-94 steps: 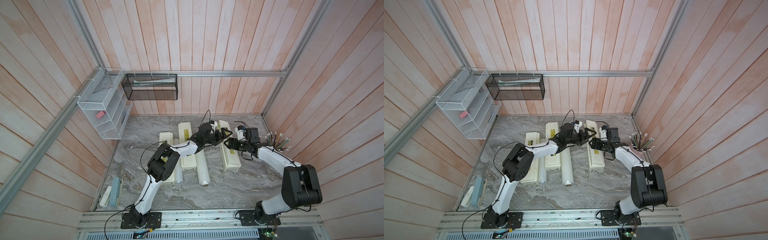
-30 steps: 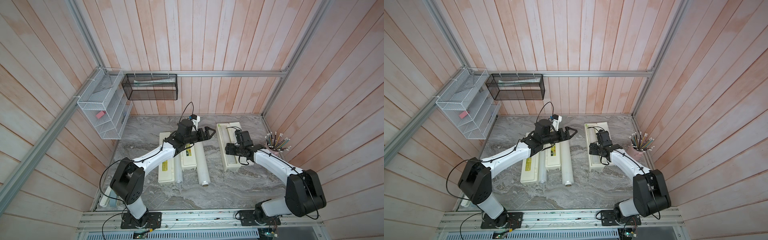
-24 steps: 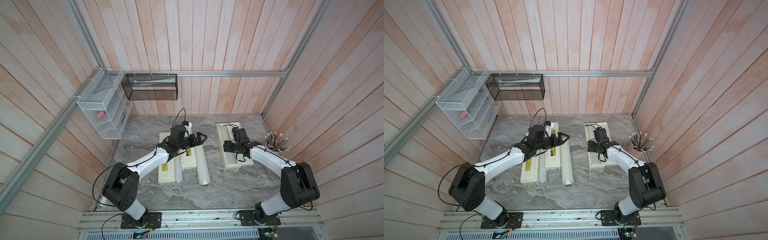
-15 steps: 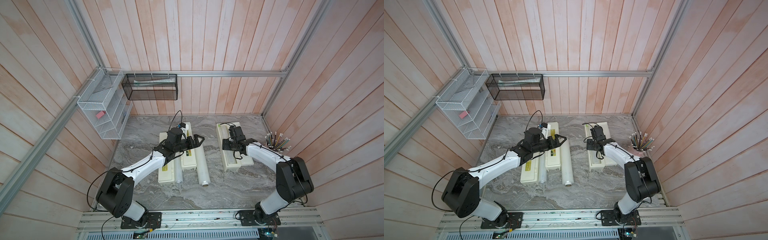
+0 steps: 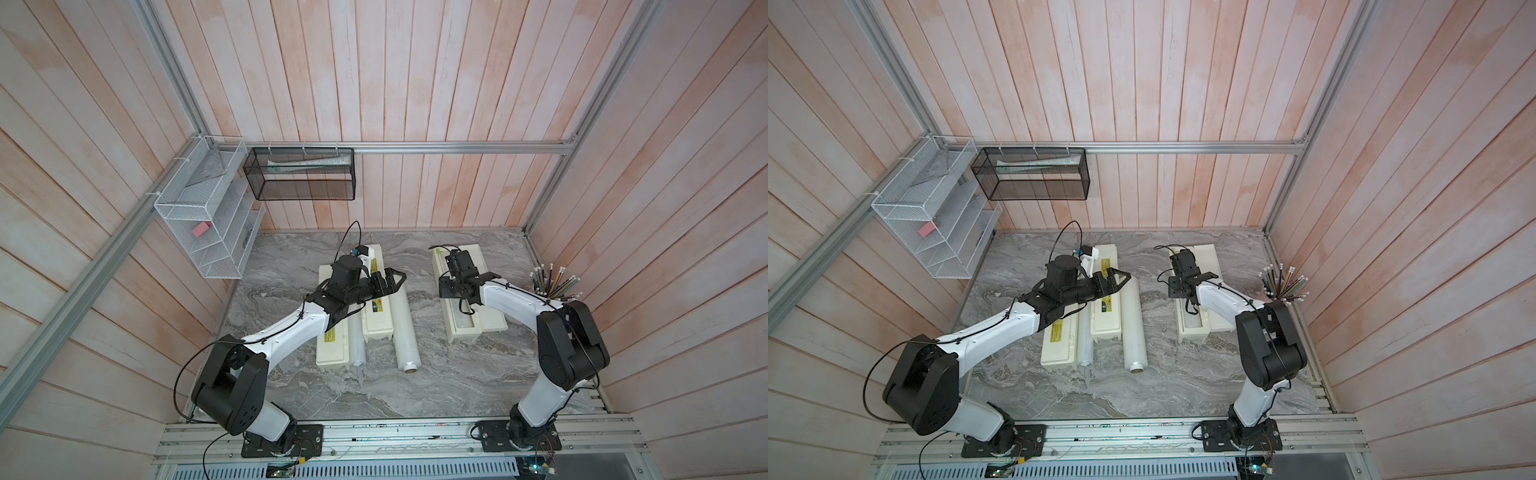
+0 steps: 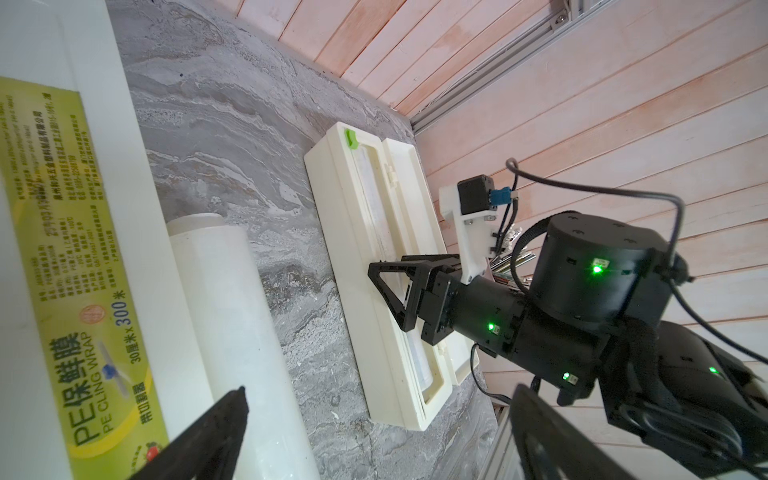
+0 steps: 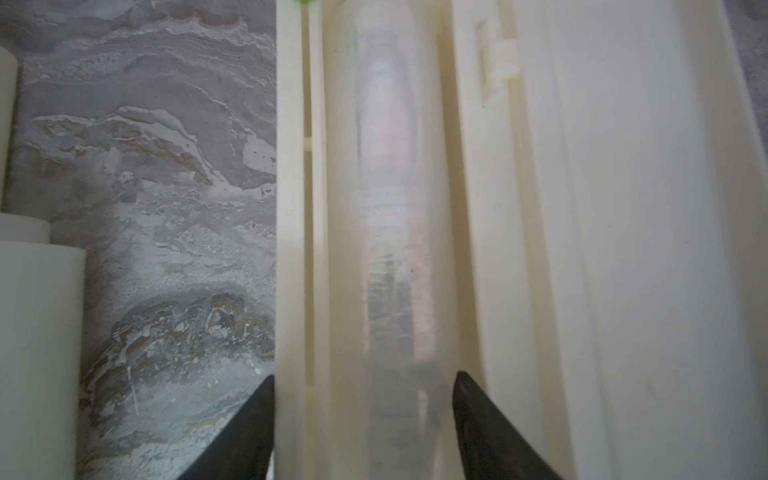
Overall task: Put plastic wrap rolls into dispensers
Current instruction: Move the plastic wrap cutting box to the center of the board.
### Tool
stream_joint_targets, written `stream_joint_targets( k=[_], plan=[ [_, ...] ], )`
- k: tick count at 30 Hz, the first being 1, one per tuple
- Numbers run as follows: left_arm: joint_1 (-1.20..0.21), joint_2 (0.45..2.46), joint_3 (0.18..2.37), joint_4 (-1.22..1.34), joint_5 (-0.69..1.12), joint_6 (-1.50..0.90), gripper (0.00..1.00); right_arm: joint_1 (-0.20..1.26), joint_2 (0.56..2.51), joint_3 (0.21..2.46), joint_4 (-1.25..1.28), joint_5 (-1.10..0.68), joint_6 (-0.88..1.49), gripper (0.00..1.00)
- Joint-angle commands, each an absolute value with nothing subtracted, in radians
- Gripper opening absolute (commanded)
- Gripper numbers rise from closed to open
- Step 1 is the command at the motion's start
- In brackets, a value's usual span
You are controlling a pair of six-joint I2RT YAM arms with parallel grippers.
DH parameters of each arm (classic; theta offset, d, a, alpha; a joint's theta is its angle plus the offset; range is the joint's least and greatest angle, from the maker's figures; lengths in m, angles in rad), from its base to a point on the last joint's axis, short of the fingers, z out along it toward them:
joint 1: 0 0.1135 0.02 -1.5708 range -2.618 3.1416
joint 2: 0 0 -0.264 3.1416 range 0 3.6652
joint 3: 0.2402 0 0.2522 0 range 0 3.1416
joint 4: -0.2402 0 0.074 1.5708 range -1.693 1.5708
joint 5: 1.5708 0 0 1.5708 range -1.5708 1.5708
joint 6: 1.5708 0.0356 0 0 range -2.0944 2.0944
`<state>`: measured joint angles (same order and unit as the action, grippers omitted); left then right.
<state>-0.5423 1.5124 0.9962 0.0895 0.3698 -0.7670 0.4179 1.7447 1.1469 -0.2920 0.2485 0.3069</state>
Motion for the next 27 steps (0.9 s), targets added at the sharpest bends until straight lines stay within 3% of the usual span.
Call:
stream_joint_targets(
  k=[1,12,27],
  plan=[
    [-0.535,1.507,0.982,0.109,0.385,-0.761,1.00,0.416,1.787,1.171,-0.330,0.331,0.326,0.66],
    [-0.529,1.508,0.985,0.092,0.387,-0.753,1.00,0.405,1.899,1.280,-0.358,0.415,0.289,0.61],
    [-0.494,1.495,0.976,0.038,0.393,-0.728,1.00,0.300,1.991,1.370,-0.206,0.351,0.094,0.59]
  ],
)
